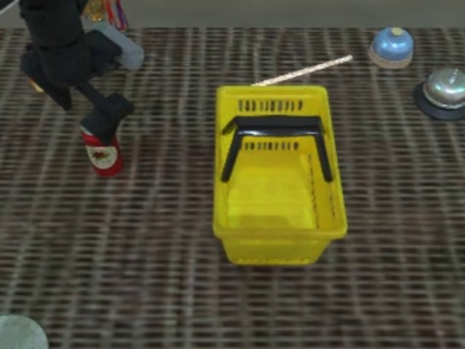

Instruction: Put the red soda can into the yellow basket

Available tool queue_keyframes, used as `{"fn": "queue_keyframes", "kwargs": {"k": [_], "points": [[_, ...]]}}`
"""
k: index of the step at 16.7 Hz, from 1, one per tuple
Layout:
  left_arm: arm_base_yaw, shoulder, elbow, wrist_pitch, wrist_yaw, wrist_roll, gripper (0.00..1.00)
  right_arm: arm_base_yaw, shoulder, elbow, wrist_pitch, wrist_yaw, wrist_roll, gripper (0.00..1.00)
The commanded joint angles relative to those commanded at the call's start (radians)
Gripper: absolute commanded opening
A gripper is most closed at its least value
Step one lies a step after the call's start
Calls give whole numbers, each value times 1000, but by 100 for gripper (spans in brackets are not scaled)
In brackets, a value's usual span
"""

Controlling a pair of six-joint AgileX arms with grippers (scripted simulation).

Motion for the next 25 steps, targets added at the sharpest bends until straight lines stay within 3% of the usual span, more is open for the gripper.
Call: {"fn": "queue_keyframes", "kwargs": {"k": [5,11,16,25], "points": [[5,-1,-6,6,0,0,100,0,0,0,0,0,0,100],[1,20,-140,163,0,1,100,0,0,0,0,0,0,100],[1,24,-158,182,0,1,100,0,0,0,0,0,0,100],[1,24,-158,182,0,1,32,0,0,0,0,0,0,100]]}}
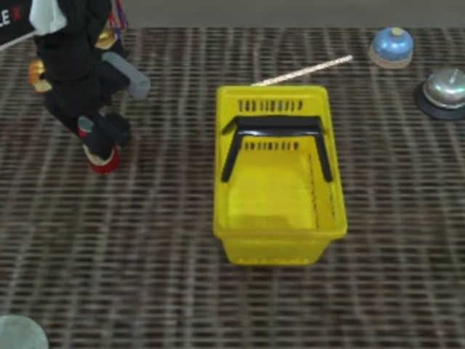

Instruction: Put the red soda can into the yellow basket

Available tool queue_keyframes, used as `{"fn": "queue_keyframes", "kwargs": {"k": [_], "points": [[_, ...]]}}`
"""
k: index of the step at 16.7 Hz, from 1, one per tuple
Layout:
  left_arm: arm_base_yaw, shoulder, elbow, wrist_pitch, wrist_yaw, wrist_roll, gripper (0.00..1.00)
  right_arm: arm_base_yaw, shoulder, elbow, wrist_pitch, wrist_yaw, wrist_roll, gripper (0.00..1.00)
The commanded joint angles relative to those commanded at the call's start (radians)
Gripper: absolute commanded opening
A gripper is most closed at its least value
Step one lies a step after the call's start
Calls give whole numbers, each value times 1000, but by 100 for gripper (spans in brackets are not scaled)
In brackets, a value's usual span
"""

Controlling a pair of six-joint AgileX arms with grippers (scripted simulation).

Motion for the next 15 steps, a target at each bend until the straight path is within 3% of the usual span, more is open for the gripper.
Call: {"fn": "queue_keyframes", "kwargs": {"k": [4,15], "points": [[0,0,0,0,0,0,2,0,0,0,0,0,0,100],[0,-2,-3,10,9,-2,0,0,0,0,0,0,0,100]]}}
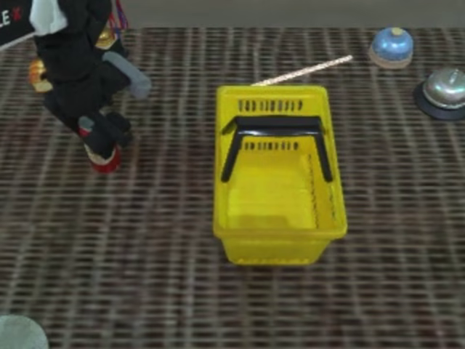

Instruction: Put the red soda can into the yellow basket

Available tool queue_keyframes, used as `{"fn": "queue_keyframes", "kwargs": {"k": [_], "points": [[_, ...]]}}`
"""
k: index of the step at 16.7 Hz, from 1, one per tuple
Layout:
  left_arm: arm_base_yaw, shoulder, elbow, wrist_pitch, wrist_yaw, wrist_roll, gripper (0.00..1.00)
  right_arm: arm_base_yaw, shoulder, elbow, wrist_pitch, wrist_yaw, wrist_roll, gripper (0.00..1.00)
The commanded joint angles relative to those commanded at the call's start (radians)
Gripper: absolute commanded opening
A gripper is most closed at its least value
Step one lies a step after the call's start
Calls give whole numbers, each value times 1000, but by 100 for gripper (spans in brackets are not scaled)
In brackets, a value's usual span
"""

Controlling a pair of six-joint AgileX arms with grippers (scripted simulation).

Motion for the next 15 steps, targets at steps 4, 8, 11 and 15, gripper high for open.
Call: {"fn": "queue_keyframes", "kwargs": {"k": [4,8,11,15], "points": [[-15,0,-27,139,116,-45,0,0,0,0,0,0,0,100],[-35,-10,-84,428,328,-138,0,0,0,0,0,0,0,100],[-52,-26,-147,717,526,-229,0,0,0,0,0,0,0,100],[-77,-60,-249,1138,803,-361,0,0,0,0,0,0,0,100]]}}
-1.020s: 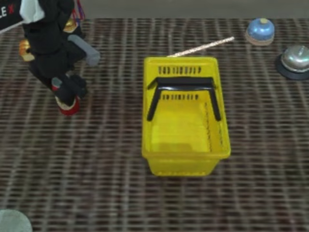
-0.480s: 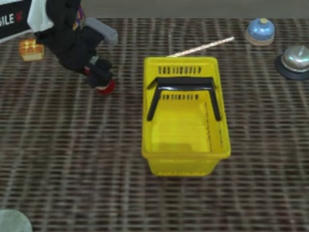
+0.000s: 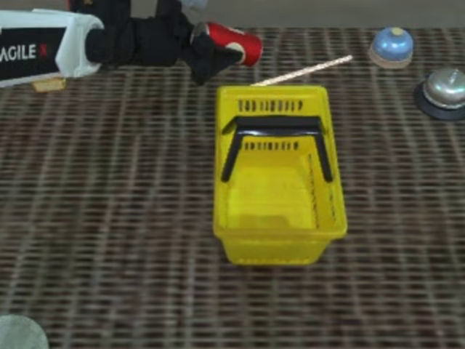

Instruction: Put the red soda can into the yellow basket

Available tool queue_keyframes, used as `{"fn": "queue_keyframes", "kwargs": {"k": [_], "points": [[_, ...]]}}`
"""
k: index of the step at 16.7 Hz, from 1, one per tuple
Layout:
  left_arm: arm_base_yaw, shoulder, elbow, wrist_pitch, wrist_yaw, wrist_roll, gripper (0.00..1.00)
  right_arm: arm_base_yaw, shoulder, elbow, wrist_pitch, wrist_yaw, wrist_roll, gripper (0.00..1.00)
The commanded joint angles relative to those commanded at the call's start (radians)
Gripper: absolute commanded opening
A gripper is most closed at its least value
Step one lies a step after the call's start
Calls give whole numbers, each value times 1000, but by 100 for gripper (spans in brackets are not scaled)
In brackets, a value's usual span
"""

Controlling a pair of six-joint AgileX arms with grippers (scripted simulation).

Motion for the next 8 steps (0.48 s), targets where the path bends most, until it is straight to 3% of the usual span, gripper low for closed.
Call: {"fn": "queue_keyframes", "kwargs": {"k": [4,8], "points": [[-21,-49,-100,369,249,-120,0,0,0,0,0,0,0,100],[-35,-97,-169,589,421,-199,0,0,0,0,0,0,0,100]]}}
